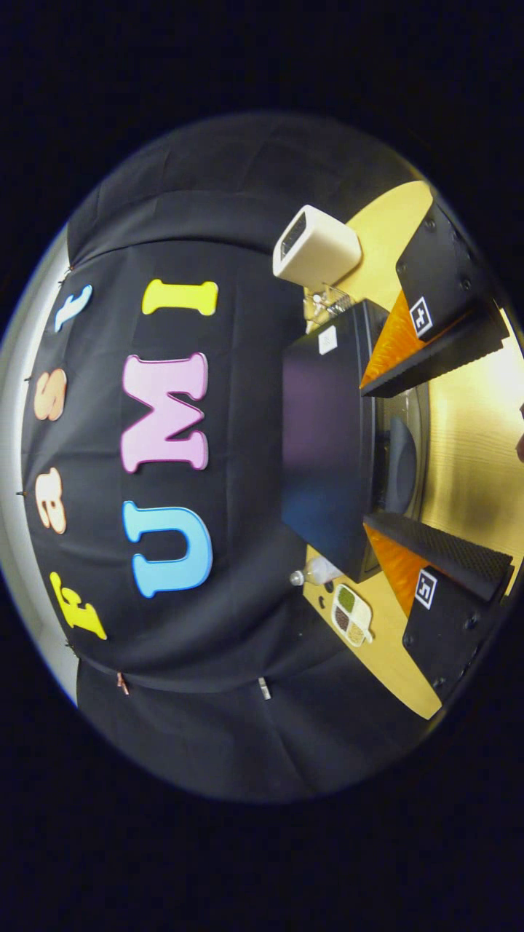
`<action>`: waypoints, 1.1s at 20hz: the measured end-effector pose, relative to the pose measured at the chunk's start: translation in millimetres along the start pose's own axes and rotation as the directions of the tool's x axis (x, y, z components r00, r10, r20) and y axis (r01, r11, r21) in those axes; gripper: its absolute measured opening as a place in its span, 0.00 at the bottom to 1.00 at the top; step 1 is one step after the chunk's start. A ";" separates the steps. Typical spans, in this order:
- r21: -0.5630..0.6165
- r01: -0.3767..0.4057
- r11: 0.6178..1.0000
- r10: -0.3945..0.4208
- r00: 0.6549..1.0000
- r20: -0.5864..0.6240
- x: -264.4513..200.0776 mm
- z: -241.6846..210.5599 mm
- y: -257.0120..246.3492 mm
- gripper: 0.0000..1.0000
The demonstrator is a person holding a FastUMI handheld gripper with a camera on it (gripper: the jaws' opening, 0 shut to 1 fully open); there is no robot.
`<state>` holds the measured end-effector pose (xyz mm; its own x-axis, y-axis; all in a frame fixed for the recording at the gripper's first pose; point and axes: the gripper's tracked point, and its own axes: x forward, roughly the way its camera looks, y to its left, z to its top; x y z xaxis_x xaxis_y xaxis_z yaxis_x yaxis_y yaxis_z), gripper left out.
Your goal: Open the toaster oven, put the food inside, and close the toaster oven door.
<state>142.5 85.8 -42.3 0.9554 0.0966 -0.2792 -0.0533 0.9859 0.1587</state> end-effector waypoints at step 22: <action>0.100 0.150 0.984 -0.161 0.980 0.120 -113.6 47.2 -106.4 0.98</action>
<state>53.4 -36.5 17.2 0.9793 -0.0805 -0.1859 0.1194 0.9707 0.2087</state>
